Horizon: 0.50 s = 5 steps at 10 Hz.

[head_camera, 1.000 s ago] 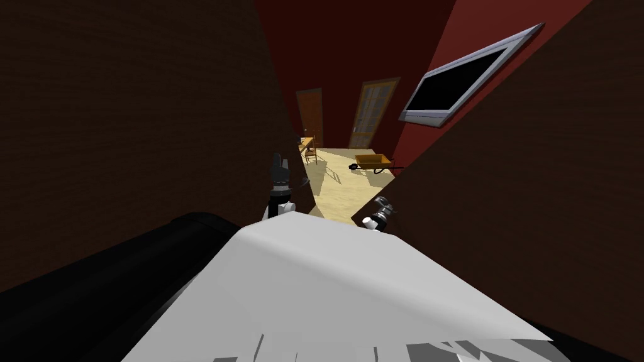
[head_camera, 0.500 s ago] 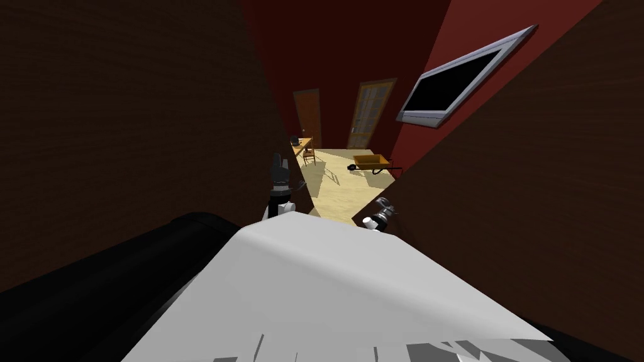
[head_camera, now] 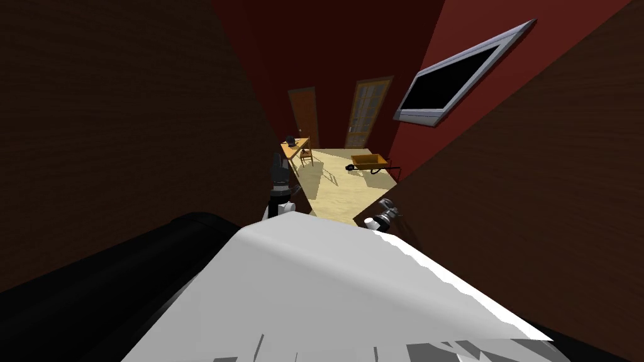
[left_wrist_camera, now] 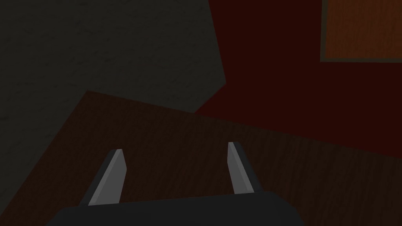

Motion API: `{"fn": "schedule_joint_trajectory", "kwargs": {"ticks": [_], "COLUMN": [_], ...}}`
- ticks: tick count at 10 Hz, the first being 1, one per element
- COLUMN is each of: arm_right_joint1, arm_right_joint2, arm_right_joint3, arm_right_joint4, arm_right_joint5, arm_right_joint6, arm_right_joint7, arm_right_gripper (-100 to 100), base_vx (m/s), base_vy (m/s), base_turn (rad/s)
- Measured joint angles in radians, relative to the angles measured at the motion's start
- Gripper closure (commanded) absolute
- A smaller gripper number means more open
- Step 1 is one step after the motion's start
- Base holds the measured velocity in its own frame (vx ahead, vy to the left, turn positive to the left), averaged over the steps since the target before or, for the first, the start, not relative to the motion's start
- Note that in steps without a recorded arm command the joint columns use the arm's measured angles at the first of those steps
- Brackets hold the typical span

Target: Push the door open

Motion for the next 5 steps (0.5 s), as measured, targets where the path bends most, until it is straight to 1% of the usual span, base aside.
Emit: {"fn": "schedule_joint_trajectory", "kwargs": {"ticks": [1, 2, 3, 4, 5], "arm_right_joint1": [0.006, -0.001, 0.0, 0.006, 0.004], "arm_right_joint2": [0.01, 0.007, 0.008, 0.014, 0.015], "arm_right_joint3": [-0.011, -0.022, -0.032, -0.043, -0.054], "arm_right_joint4": [-0.012, 0.012, 0.02, 0.012, 0.018], "arm_right_joint5": [-0.007, -0.015, -0.021, -0.028, -0.035], "arm_right_joint6": [0.0, -0.011, -0.02, -0.021, -0.027], "arm_right_joint7": [0.007, 0.01, 0.012, 0.02, 0.025], "arm_right_gripper": [100, 100, 100, 100, 100], "base_vx": [0.187, 0.183, 0.183, 0.189, 0.075], "base_vy": [0.031, 0.015, -0.007, -0.008, -0.013], "base_turn": [-0.066, -0.07, -0.064, -0.062, -0.049]}}
